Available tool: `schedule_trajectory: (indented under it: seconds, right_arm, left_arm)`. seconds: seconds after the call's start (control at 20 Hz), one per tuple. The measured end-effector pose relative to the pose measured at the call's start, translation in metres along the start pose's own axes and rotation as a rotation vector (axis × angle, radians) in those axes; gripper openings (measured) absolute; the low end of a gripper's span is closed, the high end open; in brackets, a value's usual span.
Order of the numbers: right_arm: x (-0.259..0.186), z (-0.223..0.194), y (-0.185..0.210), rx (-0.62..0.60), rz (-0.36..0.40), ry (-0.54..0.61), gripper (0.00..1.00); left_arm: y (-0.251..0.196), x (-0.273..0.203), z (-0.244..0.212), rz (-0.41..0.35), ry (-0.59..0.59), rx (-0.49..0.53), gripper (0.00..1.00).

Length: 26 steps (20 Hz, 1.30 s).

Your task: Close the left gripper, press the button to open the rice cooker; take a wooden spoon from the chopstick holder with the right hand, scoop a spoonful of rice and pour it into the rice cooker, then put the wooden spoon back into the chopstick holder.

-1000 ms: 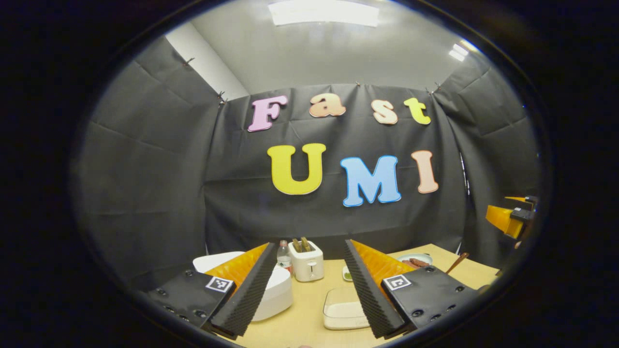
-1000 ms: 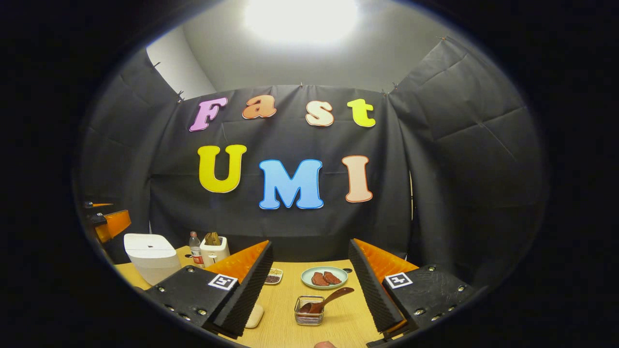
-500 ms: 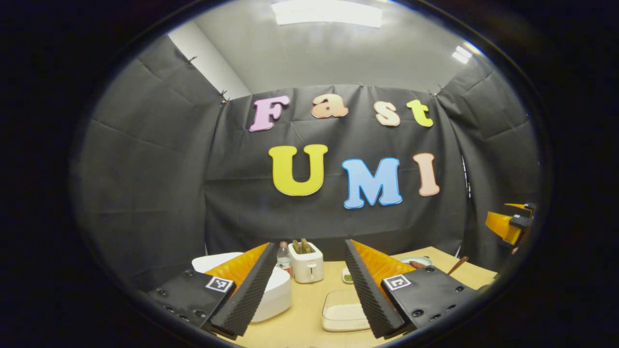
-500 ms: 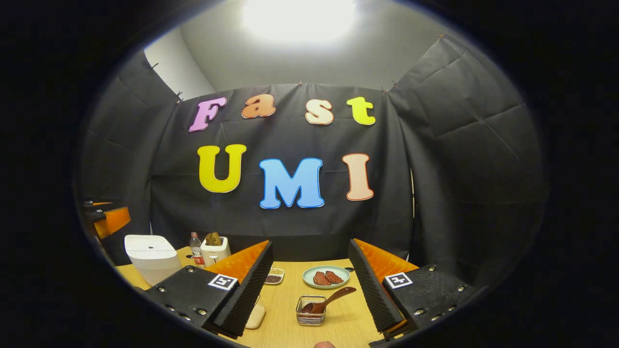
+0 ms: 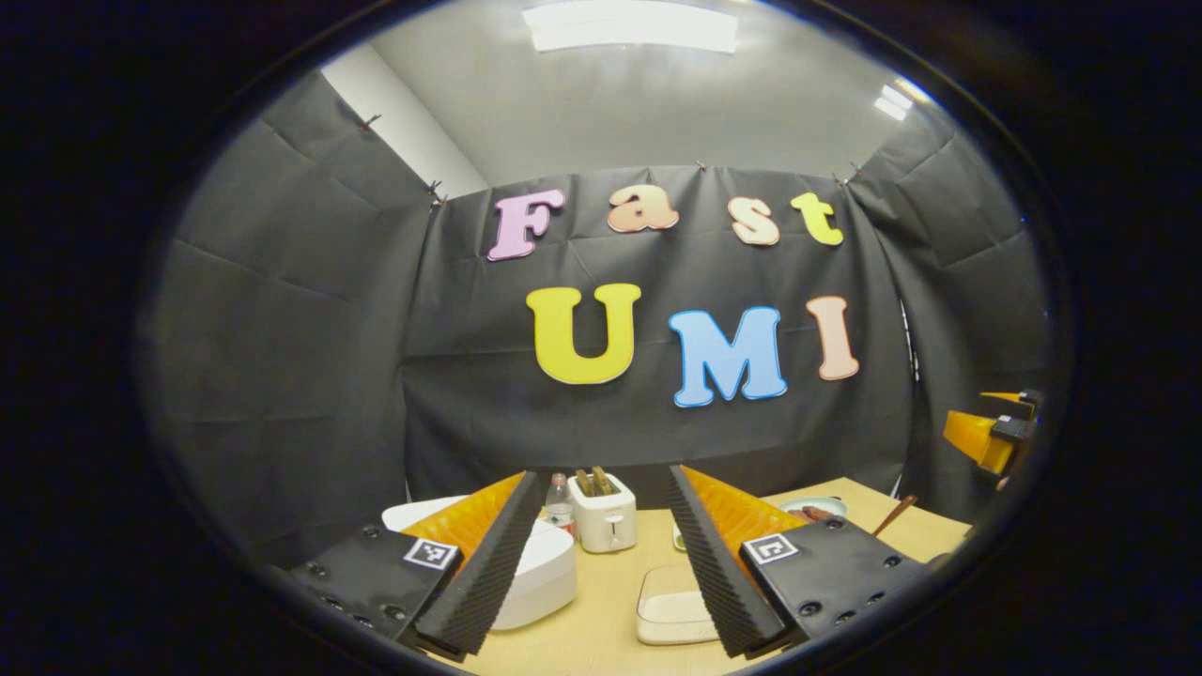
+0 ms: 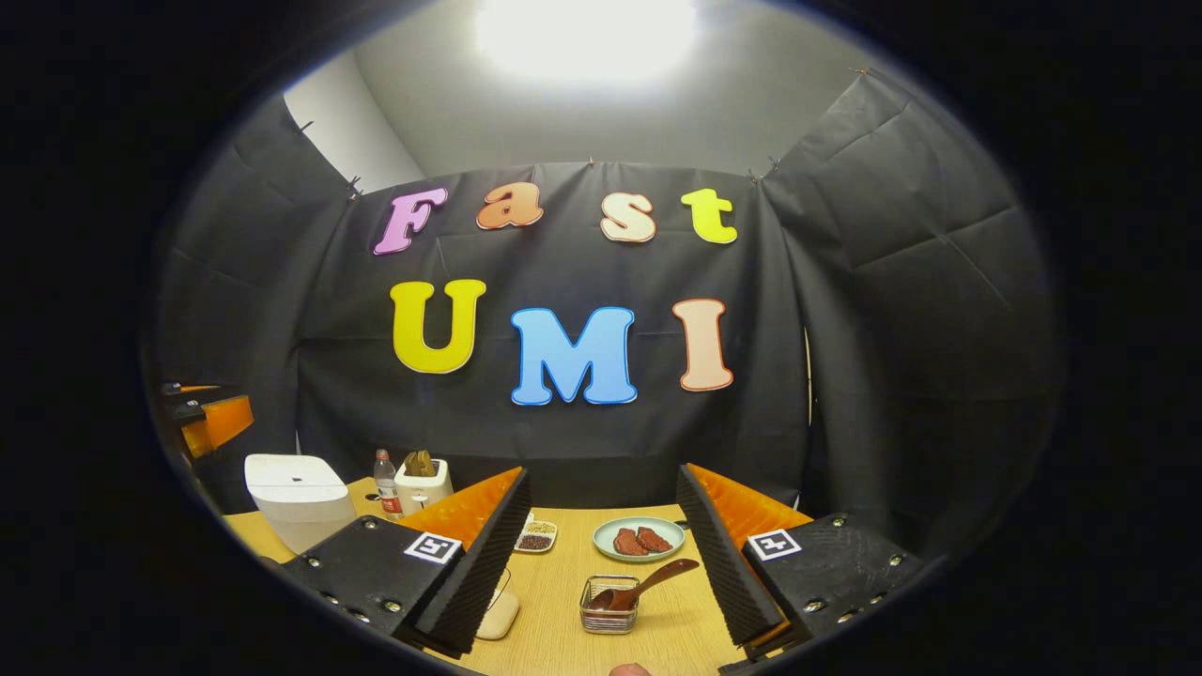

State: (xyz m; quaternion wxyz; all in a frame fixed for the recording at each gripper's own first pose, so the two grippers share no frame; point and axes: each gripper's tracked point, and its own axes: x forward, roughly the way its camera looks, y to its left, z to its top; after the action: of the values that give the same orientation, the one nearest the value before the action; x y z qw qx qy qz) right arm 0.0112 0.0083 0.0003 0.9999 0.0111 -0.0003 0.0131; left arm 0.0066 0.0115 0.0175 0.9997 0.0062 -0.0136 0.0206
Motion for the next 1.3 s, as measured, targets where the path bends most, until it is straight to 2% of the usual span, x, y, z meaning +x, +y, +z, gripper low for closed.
schedule_trajectory:
  seconds: [0.1, 0.2, 0.35, 0.4, 0.45, 0.55, 0.6, 0.65, 0.95, 1.3]
  right_arm:
    - [0.001, 0.001, 0.003, 0.003, 0.005, -0.004, 0.95]
    - [0.001, 0.003, 0.006, -0.004, 0.011, -0.009, 0.95]
    - [0.002, 0.003, 0.01, -0.026, 0.019, -0.017, 0.95]
    - [0.003, 0.003, 0.011, -0.03, 0.018, -0.016, 0.95]
    - [0.004, 0.002, 0.013, -0.03, 0.018, -0.015, 0.95]
    - [0.007, 0.0, 0.017, -0.025, 0.015, -0.011, 0.95]
    - [0.007, -0.001, 0.018, -0.023, 0.012, -0.009, 0.95]
    - [0.008, -0.002, 0.02, -0.025, 0.01, -0.006, 0.95]
    - [0.011, -0.006, 0.033, -0.026, -0.022, 0.011, 0.95]
    - [0.008, -0.014, 0.041, -0.034, -0.087, 0.03, 0.95]
  left_arm:
    - [0.002, 0.0, 0.003, -0.003, 0.001, -0.003, 0.86]
    - [0.008, 0.001, 0.004, -0.001, -0.002, -0.005, 0.73]
    - [0.016, 0.007, 0.001, 0.004, 0.007, -0.01, 0.39]
    - [0.016, 0.009, 0.002, -0.006, 0.009, -0.015, 0.35]
    - [0.025, 0.012, 0.001, 0.022, 0.005, -0.01, 0.34]
    - [0.035, 0.019, 0.001, 0.038, -0.005, -0.009, 0.1]
    - [0.041, 0.009, 0.004, 0.042, -0.009, -0.006, 0.06]
    - [0.044, 0.019, 0.0, 0.037, -0.005, -0.001, 0.1]
    - [0.08, 0.057, -0.01, 0.029, 0.02, -0.005, 0.09]
    - [0.137, 0.114, -0.057, 0.048, 0.103, -0.062, 0.08]
